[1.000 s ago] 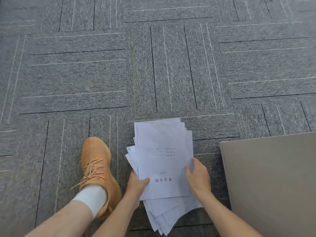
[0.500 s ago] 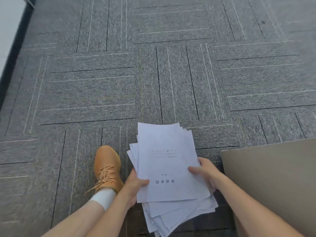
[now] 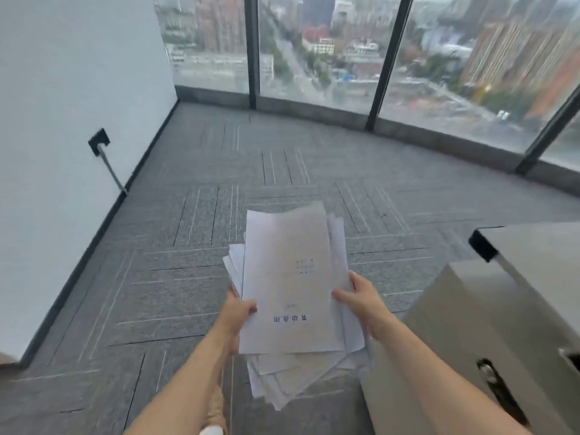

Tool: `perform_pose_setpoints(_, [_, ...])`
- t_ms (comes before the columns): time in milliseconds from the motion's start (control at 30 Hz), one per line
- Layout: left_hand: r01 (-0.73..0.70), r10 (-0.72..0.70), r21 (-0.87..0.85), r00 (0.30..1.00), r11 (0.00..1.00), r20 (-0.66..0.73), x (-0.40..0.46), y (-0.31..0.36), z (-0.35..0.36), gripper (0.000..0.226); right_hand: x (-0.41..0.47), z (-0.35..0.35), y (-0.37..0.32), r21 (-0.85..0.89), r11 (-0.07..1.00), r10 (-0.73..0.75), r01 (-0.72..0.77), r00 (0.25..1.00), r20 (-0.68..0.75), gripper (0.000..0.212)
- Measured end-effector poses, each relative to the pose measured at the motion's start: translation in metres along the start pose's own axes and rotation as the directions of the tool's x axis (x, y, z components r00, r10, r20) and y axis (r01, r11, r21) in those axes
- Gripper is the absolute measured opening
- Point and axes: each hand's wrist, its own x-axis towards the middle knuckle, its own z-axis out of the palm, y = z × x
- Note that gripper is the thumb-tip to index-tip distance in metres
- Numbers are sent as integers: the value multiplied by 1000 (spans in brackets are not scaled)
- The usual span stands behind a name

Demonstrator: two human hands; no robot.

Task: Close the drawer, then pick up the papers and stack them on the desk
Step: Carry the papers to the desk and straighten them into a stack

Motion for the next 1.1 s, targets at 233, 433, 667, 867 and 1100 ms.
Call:
perform_pose_setpoints(233, [-342, 345, -46, 933, 938, 103, -168, 147, 64, 33, -168, -89, -146, -4, 953, -295, 304, 924, -244, 20])
perform_pose_setpoints(433, [-523, 523, -119, 756, 844, 394, -318, 204, 115, 39, -338, -176, -184, 49, 892, -371, 450, 790, -488, 24])
perform_pose_setpoints(667, [-556, 538, -213, 522, 803, 662, -453, 200, 199, 28, -510, -265, -148, 43, 876, -315, 480, 637, -704, 19])
perform_pose_setpoints(867, [-537, 511, -251, 414, 805, 753, -532, 162, 292, 28, -619, -308, -106, 5, 879, -260, 477, 486, -834, 26])
perform_pose_setpoints(1100, [-487, 397, -243, 244, 839, 885, -597, 99, 391, 36, -696, -353, -45, 15, 965, -52, 263, 243, -969, 38])
